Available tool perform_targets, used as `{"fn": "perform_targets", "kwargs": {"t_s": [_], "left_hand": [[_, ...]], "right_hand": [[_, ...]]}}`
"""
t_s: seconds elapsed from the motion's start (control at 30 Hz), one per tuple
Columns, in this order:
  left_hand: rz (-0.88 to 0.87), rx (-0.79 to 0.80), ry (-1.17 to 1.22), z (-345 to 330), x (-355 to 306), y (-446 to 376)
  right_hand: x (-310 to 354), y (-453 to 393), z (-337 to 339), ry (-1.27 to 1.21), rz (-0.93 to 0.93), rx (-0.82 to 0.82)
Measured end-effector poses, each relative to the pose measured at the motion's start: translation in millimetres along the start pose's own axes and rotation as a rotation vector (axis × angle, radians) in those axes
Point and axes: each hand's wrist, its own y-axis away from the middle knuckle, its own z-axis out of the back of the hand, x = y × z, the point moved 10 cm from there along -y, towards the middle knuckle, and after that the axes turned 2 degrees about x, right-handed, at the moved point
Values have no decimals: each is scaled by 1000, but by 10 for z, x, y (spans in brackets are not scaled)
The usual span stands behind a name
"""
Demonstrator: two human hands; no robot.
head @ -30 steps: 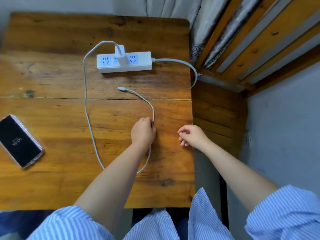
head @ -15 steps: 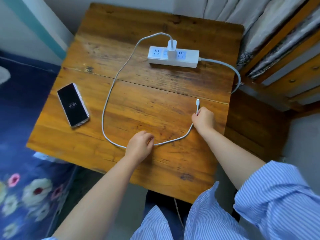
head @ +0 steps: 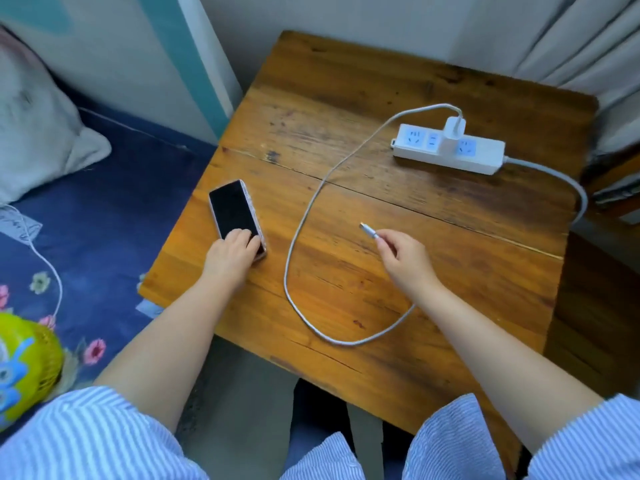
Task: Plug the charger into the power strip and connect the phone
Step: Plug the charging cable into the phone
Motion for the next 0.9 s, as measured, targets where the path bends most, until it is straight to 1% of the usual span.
{"fn": "perform_targets", "kwargs": {"t_s": [0.1,0.13,0.17,0.2,0.23,0.27,0.3,0.4,0.43,0.53,0.67,0.77,0.83,0.9], "left_hand": [[-139,27,-130,-122,198,-187],[-145,16,-105,-136,262,-243],[-120,6,-54,-144,326,-295],[-57,0,34,-148,450,-358],[42,1,147,-131,532,-369],[80,7,213,-165,605,-407],[67,-1,242,-150,577,-422],[-183,-10,136,-174,377,-504],[-219,15,119,-183,342,-527],[-233,62,113,-202,321,-598],[-441,113,-202,-303,201,-557],[-559,93,-391,-307,124,-533],[-657,72,-477,-289,29,-494],[-699,51,-496,-259,9,-470]], "right_hand": [[133,-53,-338,29,-10,33],[150,-70,-424,33,-24,30],[159,-87,-499,39,-42,24],[169,-122,-594,42,-63,10],[155,-116,-596,41,-80,-2],[166,-142,-653,45,-90,-15],[144,-140,-657,47,-103,-21],[129,-174,-772,87,-119,-16],[126,-179,-784,91,-120,-21],[86,-152,-781,77,-132,-62],[-8,-40,-835,58,-162,-78],[-40,37,-859,13,-165,-103],[-64,86,-877,-32,-174,-117],[-46,100,-906,-47,-160,-114]]}}
